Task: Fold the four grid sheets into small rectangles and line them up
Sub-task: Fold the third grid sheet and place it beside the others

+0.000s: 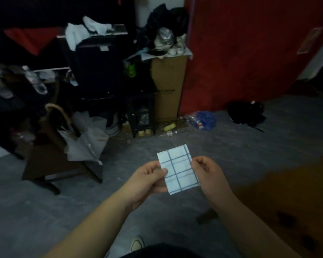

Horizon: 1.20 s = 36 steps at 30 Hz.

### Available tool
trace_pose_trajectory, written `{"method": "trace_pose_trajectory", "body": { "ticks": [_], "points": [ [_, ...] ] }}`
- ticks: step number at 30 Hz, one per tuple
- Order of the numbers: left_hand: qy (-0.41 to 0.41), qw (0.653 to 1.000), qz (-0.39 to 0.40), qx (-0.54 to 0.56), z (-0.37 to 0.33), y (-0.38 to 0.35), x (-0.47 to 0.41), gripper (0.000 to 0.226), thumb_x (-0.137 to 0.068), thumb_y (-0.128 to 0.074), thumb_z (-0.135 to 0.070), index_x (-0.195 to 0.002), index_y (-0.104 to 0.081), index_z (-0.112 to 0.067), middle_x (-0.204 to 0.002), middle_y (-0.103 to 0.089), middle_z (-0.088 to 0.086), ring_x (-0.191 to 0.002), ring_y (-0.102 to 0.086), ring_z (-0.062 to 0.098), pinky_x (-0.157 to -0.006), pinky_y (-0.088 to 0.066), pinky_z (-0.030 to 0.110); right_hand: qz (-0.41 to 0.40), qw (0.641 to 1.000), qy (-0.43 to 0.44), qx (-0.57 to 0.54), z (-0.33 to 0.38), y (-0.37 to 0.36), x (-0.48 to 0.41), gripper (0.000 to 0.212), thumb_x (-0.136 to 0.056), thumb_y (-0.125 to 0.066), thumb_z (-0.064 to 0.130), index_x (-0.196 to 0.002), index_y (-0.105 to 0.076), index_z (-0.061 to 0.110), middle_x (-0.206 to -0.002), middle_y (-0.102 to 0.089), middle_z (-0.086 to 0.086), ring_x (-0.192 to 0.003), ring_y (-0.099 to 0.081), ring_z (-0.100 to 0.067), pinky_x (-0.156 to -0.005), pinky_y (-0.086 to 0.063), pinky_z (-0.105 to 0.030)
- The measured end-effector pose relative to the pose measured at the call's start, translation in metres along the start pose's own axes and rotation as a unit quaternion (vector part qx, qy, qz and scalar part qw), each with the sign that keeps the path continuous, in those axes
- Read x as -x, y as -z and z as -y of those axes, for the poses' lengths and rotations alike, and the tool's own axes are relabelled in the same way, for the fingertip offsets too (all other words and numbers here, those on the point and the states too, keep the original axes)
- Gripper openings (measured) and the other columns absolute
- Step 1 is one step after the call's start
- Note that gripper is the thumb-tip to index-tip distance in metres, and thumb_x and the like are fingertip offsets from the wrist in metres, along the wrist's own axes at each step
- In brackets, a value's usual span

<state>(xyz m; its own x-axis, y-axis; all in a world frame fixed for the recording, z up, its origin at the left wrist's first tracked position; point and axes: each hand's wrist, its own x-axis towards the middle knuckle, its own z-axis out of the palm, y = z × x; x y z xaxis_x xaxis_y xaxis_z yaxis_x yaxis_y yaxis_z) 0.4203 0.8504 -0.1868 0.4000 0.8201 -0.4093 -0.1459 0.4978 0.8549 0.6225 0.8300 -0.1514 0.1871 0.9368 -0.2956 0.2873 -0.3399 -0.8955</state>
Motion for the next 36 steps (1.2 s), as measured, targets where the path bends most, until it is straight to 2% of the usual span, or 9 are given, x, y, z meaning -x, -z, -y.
{"method": "trace_pose_trajectory", "body": {
  "ticks": [4,8,14,18,20,24,29,33,36],
  "points": [
    [-0.004,0.998,-0.067,-0.006,-0.029,0.045,-0.026,0.030,-0.097,-0.061,-0.015,-0.121,-0.059,0.003,-0.116,-0.070,0.026,-0.110,-0.066,0.044,-0.101,-0.047,0.063,0.021,1.000,-0.008,-0.022,0.025,-0.043,-0.044,0.010,-0.102,-0.057,0.025,-0.103,-0.066,0.025,-0.096,-0.075,0.002,-0.082,-0.072,-0.007,-0.077,-0.060,-0.032],
    [-0.035,0.989,-0.131,-0.055,-0.058,0.064,-0.071,0.017,-0.100,-0.059,-0.013,-0.108,-0.064,0.001,-0.100,-0.074,0.022,-0.091,-0.072,0.037,-0.086,-0.058,0.049,0.035,0.999,-0.021,0.003,0.035,-0.056,-0.092,0.008,-0.101,-0.058,0.025,-0.103,-0.066,0.024,-0.094,-0.075,0.004,-0.079,-0.072,-0.004,-0.069,-0.055,-0.024],
    [-0.028,0.986,-0.136,-0.092,-0.102,0.051,-0.173,0.021,-0.097,-0.063,-0.013,-0.104,-0.064,0.006,-0.088,-0.072,0.022,-0.075,-0.069,0.025,-0.068,-0.060,0.036,-0.005,1.000,-0.029,-0.010,0.037,-0.029,-0.192,0.011,-0.100,-0.059,0.020,-0.096,-0.069,0.018,-0.084,-0.075,0.002,-0.068,-0.068,-0.003,-0.058,-0.048,-0.014],
    [-0.021,0.983,-0.133,-0.123,-0.142,0.021,-0.269,0.022,-0.097,-0.065,-0.015,-0.101,-0.065,0.007,-0.088,-0.074,0.020,-0.074,-0.071,0.026,-0.067,-0.060,0.035,-0.037,0.998,-0.037,-0.018,0.042,0.013,-0.282,0.009,-0.099,-0.060,0.025,-0.094,-0.068,0.024,-0.088,-0.075,0.004,-0.075,-0.070,-0.007,-0.069,-0.058,-0.030],
    [-0.029,0.981,-0.125,-0.145,-0.168,-0.002,-0.320,0.021,-0.097,-0.065,-0.017,-0.099,-0.066,0.004,-0.090,-0.075,0.020,-0.079,-0.073,0.030,-0.074,-0.061,0.042,-0.056,0.997,-0.032,-0.031,0.048,0.043,-0.330,0.009,-0.098,-0.061,0.025,-0.093,-0.068,0.024,-0.089,-0.074,0.003,-0.079,-0.070,-0.012,-0.075,-0.060,-0.038],
    [-0.047,0.977,-0.093,-0.186,-0.217,-0.055,-0.411,0.017,-0.096,-0.066,-0.018,-0.098,-0.067,-0.001,-0.087,-0.076,0.017,-0.082,-0.073,0.034,-0.078,-0.061,0.047,-0.090,0.995,-0.017,-0.028,0.067,0.114,-0.409,0.008,-0.098,-0.061,0.025,-0.092,-0.067,0.024,-0.089,-0.072,0.002,-0.082,-0.068,-0.013,-0.076,-0.057,-0.038],
    [-0.068,0.977,-0.041,-0.196,-0.254,-0.122,-0.510,0.010,-0.096,-0.065,-0.013,-0.091,-0.068,-0.004,-0.064,-0.067,-0.001,-0.055,-0.063,0.010,-0.052,-0.050,0.024,-0.145,0.989,-0.016,-0.031,0.078,0.197,-0.476,0.008,-0.098,-0.062,0.024,-0.090,-0.065,0.024,-0.090,-0.070,0.001,-0.084,-0.068,-0.016,-0.082,-0.058,-0.045],
    [-0.058,0.972,0.018,-0.227,-0.266,-0.176,-0.593,0.013,-0.095,-0.067,-0.017,-0.093,-0.070,-0.004,-0.083,-0.073,0.013,-0.072,-0.069,0.020,-0.066,-0.058,0.035,-0.204,0.978,-0.038,-0.036,0.068,0.258,-0.517,0.006,-0.098,-0.062,0.023,-0.092,-0.065,0.022,-0.092,-0.070,-0.001,-0.087,-0.068,-0.017,-0.085,-0.057,-0.046],
    [-0.059,0.964,0.074,-0.249,-0.270,-0.223,-0.659,0.013,-0.095,-0.067,-0.016,-0.090,-0.071,-0.005,-0.082,-0.071,0.018,-0.071,-0.064,0.022,-0.067,-0.055,0.036,-0.269,0.959,-0.064,-0.066,0.054,0.305,-0.552,0.006,-0.097,-0.063,0.024,-0.092,-0.065,0.022,-0.091,-0.072,-0.003,-0.087,-0.069,-0.022,-0.085,-0.057,-0.052]
  ]
}}
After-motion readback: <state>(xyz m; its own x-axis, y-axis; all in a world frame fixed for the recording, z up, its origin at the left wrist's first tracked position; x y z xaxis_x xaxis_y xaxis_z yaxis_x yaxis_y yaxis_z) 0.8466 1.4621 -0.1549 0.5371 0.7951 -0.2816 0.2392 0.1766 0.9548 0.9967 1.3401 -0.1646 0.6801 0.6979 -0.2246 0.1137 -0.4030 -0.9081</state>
